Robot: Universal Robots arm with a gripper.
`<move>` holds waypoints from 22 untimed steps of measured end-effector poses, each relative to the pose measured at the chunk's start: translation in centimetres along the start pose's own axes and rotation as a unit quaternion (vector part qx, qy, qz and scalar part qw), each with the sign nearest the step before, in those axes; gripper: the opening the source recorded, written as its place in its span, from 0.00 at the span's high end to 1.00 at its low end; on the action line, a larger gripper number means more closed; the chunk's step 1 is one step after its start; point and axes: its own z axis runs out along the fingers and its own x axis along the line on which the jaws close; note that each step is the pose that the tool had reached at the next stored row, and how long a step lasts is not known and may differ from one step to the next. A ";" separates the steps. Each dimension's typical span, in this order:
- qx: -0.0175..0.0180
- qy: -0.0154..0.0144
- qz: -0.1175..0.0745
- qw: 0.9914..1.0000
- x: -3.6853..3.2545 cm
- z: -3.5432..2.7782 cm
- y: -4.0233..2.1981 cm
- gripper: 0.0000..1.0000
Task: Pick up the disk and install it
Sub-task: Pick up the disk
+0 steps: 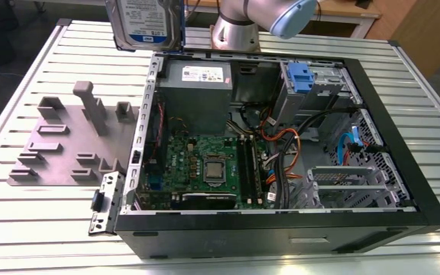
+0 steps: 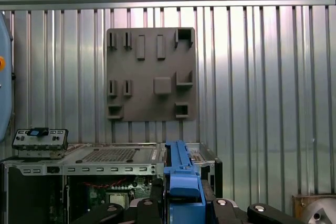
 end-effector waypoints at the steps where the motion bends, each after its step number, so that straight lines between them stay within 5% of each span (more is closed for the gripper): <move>1: 0.000 0.000 0.000 1.000 0.00 0.01 -0.05 0.63; 22: 0.000 0.000 0.000 1.000 -0.04 0.05 -1.13 0.63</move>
